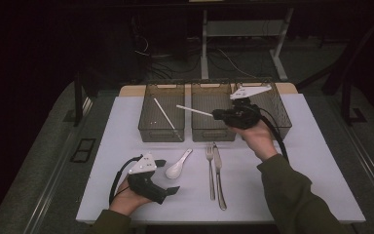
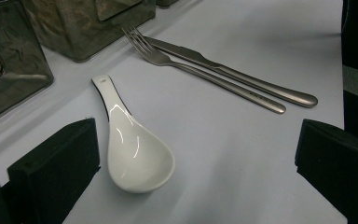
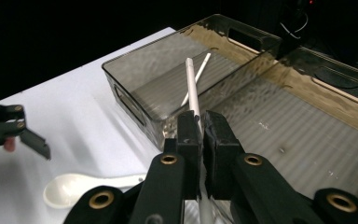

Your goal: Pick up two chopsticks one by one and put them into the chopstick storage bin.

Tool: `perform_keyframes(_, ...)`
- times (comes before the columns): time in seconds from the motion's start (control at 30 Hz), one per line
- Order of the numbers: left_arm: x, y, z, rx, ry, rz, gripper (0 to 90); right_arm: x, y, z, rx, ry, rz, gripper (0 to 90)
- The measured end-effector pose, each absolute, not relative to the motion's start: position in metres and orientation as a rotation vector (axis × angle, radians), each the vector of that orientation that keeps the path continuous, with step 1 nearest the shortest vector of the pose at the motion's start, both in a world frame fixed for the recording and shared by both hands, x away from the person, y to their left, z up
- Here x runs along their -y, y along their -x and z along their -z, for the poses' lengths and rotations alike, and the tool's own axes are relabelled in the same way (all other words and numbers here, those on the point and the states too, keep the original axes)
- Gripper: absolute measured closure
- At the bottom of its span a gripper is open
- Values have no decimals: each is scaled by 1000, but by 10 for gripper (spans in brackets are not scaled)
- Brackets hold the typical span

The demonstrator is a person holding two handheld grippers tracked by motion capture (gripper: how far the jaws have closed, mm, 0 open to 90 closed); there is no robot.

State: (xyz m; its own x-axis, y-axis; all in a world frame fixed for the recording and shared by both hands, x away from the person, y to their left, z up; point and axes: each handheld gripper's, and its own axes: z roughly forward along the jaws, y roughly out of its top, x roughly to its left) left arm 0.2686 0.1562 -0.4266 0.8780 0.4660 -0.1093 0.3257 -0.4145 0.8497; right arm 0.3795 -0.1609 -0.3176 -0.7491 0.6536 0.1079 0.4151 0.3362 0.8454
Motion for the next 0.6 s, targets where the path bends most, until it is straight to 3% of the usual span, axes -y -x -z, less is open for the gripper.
perform_keyframes(0.6, -158, -270, 426, -572, -2016, -168, 0, 85, -431, 340, -2444, -996, -1249, 855)
